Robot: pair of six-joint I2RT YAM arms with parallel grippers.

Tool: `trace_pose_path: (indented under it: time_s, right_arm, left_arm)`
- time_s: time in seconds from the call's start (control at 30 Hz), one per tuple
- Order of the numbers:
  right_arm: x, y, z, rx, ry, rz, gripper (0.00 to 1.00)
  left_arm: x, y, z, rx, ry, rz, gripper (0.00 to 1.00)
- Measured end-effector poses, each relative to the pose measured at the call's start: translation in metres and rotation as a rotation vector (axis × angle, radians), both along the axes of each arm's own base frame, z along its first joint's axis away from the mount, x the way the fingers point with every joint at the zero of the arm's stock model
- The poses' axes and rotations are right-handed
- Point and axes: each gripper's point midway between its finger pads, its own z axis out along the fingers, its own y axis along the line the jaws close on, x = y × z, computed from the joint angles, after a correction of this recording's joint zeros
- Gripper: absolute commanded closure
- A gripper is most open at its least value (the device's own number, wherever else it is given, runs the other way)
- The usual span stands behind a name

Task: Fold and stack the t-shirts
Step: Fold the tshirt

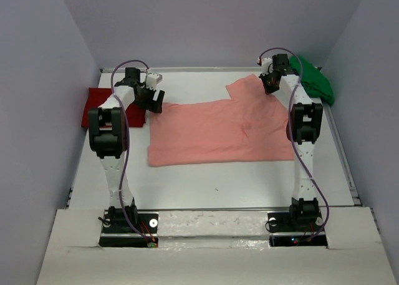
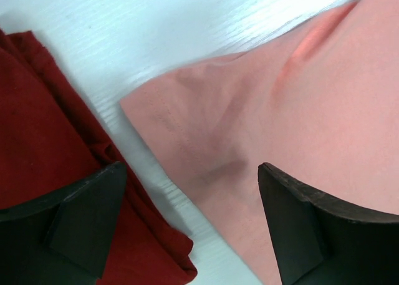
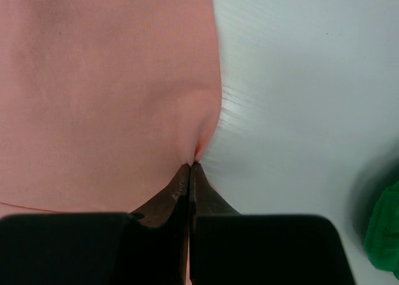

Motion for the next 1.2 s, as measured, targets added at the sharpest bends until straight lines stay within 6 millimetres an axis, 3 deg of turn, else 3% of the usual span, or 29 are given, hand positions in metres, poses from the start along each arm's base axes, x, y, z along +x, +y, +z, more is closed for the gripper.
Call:
trace_pose_path:
  time_s: [0.03, 0.2, 0.5, 0.57, 0.73, 0.93, 1.07, 1.2]
  right_arm:
    - [0.000, -0.001, 0.000, -0.004, -0.001, -0.001, 1.00]
    - [0.000, -0.003, 0.000, -0.017, -0.004, -0.001, 1.00]
    - [-0.001, -0.003, 0.000, -0.020, -0.006, -0.001, 1.00]
    - [-0.001, -0.004, 0.000, -0.022, -0.007, 0.000, 1.00]
    - [0.000, -0.004, 0.000, -0.024, -0.008, 0.003, 1.00]
    - [0.000, -0.005, 0.000, -0.030, -0.009, -0.001, 1.00]
    - [0.000, -0.006, 0.000, -0.034, -0.009, 0.000, 1.00]
    - [0.000, -0.007, 0.000, -0.042, -0.010, -0.002, 1.00]
  left_arm:
    - [0.001, -0.002, 0.000, -0.011, 0.004, -0.008, 0.17]
    - [0.002, -0.011, -0.006, -0.060, 0.036, -0.045, 0.44]
    - [0.008, -0.013, -0.014, -0.070, 0.061, -0.051, 0.41]
    - [0.010, -0.012, -0.017, -0.065, 0.064, -0.042, 0.45]
    - [0.020, -0.009, -0.015, -0.052, 0.049, -0.028, 0.66]
    - [0.044, -0.008, -0.016, -0.049, 0.020, -0.017, 0.68]
    - [0.048, -0.007, -0.016, -0.046, 0.020, -0.004, 0.68]
    - [0.052, -0.006, -0.008, -0.043, 0.005, 0.005, 0.56]
